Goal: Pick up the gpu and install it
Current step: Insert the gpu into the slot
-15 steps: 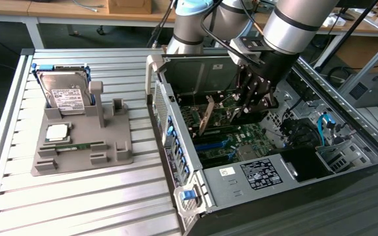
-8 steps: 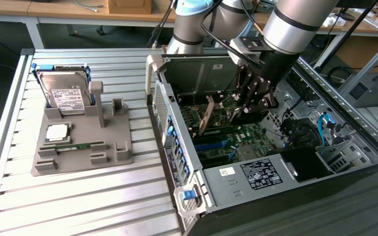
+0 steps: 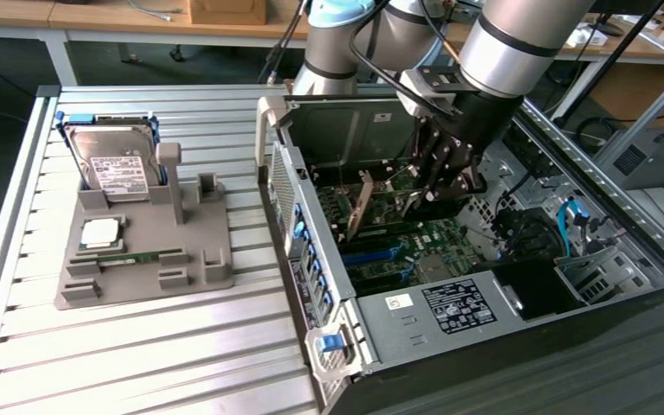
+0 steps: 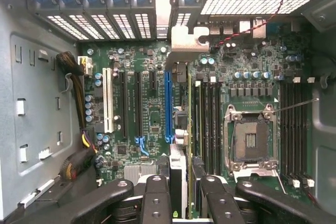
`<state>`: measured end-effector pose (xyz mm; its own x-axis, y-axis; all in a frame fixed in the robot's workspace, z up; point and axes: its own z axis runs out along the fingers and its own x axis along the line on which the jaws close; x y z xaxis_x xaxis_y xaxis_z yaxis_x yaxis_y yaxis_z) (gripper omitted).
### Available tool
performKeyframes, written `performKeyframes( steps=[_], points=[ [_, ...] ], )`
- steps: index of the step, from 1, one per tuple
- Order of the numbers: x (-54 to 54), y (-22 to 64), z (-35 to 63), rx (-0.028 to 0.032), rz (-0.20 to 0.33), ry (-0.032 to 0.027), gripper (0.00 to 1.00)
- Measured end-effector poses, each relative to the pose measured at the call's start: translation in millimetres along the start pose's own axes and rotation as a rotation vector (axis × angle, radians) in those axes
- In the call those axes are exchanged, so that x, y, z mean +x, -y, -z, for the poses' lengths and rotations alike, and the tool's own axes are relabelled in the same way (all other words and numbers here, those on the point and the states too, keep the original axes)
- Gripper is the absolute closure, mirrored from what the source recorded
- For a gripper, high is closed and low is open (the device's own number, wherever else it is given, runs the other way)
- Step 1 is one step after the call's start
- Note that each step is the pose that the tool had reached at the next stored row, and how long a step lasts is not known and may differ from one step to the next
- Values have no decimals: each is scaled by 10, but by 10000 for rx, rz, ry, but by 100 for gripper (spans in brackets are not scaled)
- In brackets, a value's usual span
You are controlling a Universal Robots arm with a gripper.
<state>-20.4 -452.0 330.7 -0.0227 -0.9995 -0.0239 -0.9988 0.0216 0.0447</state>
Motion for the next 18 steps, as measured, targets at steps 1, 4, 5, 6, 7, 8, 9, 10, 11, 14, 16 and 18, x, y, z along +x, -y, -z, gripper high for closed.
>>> performKeyframes(
  steps=[1,4,5,6,7,8,9,10,11,14,16,18],
  points=[
    [10,-3,-2,0,1,0,73],
    [29,-10,-8,-1,2,-1,73],
    [35,-15,-11,0,0,0,73],
    [47,-21,-14,0,0,0,73],
    [51,-24,-16,0,1,0,73],
    [56,-31,-18,0,0,1,73],
    [61,-37,-20,0,0,0,73],
    [64,-41,-22,0,0,1,73],
    [66,-44,-24,1,0,2,73],
    [72,-52,-27,-1,1,-1,73],
    [74,-55,-30,0,0,0,73],
    [77,-57,-34,0,0,1,73]
  ],
)
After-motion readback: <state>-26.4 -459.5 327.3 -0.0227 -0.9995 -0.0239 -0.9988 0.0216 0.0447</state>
